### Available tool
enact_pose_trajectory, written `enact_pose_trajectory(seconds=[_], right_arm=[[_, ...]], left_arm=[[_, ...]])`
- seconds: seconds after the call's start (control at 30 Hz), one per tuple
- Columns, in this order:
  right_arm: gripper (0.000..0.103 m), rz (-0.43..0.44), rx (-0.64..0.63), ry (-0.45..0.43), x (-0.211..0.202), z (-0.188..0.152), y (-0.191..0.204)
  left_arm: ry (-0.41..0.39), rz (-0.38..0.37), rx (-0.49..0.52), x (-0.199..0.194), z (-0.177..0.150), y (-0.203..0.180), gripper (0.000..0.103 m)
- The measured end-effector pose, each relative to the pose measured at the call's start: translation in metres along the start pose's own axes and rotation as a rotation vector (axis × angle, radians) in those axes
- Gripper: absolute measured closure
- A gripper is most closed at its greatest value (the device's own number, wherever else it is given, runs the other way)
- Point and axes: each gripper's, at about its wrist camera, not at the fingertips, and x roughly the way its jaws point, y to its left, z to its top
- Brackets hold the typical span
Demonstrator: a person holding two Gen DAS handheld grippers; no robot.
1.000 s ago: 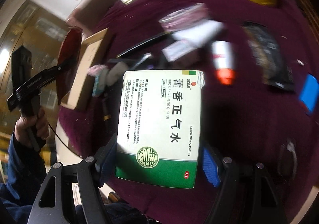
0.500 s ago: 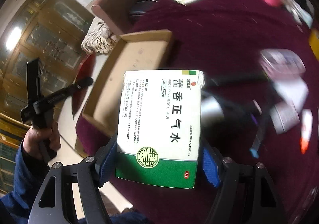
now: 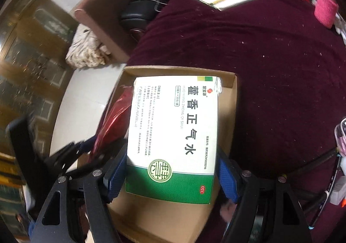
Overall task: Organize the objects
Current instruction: 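Lower the red packet and medicine box into the cardboard tray and open both grippers, then grasp the black snack bag with the right gripper while the left gripper approaches the clear box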
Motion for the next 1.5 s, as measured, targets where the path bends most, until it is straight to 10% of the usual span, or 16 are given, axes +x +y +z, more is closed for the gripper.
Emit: enact_pose_trajectory(seconds=[0.7,1.5], right_arm=[[0.017,-0.011,0.133,0.098,0.059,0.033,-0.014],[0.012,0.129,0.223,0.011,-0.029,-0.032,-0.051]], left_arm=[[-0.042,-0.038,-0.042,0.021,0.005,0.006,0.037],[-0.065,-0.075,0.011,-0.016,-0.028,-0.039,0.033]])
